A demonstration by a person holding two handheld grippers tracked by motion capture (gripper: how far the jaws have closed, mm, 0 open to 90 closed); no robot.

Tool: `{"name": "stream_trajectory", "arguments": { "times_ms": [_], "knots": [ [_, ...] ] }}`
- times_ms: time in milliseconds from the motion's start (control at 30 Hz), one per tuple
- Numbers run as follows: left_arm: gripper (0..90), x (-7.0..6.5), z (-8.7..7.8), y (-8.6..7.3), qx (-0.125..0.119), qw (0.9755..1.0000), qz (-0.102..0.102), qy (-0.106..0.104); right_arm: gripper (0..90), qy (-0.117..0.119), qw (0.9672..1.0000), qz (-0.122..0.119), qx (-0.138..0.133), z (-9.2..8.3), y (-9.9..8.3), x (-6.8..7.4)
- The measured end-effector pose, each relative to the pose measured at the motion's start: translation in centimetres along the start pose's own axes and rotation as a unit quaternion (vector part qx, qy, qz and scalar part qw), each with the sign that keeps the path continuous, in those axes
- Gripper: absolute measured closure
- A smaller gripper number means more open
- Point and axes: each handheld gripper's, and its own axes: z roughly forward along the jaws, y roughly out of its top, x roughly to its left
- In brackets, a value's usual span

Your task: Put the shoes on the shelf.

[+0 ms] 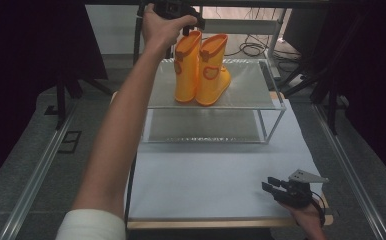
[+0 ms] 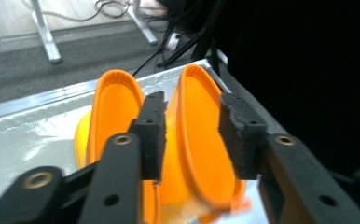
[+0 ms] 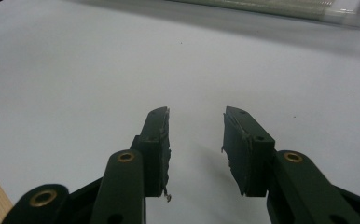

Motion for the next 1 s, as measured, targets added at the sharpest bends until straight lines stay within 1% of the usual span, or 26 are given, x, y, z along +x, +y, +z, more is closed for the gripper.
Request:
{"name": "stream_trajectory", "arguments": {
  "times_ms": [67,133,267,400,467,533,633,733,800,933,1000],
  "knots": [
    [66.4,-0.2,-0.9,-0.4,-0.005,0.9999,0.004,-0.008,59.8,-0.002,1.0,0.0,-0.001,-0.1,0.0,0.0],
    [68.2,-0.4,-2.1,-1.0,-0.004,0.9998,0.015,-0.008,59.7,-0.004,1.0,0.0,-0.001,-0.1,0.1,0.0],
    [72.8,-0.4,-3.8,-2.1,-0.008,0.9996,0.025,-0.007,59.4,-0.006,1.0,0.002,-0.004,-0.2,0.1,0.0],
    [78.1,0.0,-4.5,-3.6,0.003,0.9995,0.032,-0.001,58.9,-0.01,0.9999,0.004,-0.006,-0.4,0.1,-0.1],
    [82.1,0.4,-4.4,-4.6,0.007,0.9993,0.035,0.004,58.6,-0.012,0.9999,0.006,-0.007,-0.4,0.1,-0.2],
    [85.1,0.8,-4.3,-5.4,0.016,0.9992,0.037,0.001,58.6,-0.014,0.9999,0.007,-0.007,-0.5,0.0,-0.3],
    [89.0,1.5,-4.1,-6.6,0.024,0.999,0.036,0.004,58.5,-0.015,0.9998,0.008,-0.007,-0.6,0.0,-0.4],
    [89.7,2.4,-4.0,-7.8,0.03,0.9988,0.036,0.011,58.4,-0.015,0.9998,0.008,-0.007,-0.5,0.0,-0.4],
    [89.8,3.2,-3.6,-8.7,0.038,0.9987,0.033,0.012,58.4,-0.015,0.9998,0.007,-0.006,-0.5,0.0,-0.4],
    [89.8,4.8,-2.3,-10.6,0.054,0.998,0.026,0.021,58.4,-0.015,0.9999,0.006,-0.003,-0.4,0.0,-0.4],
    [89.8,5.4,-1.7,-11.3,0.061,0.9976,0.024,0.025,58.4,-0.016,0.9999,0.004,-0.002,-0.3,0.0,-0.4]
  ]
}}
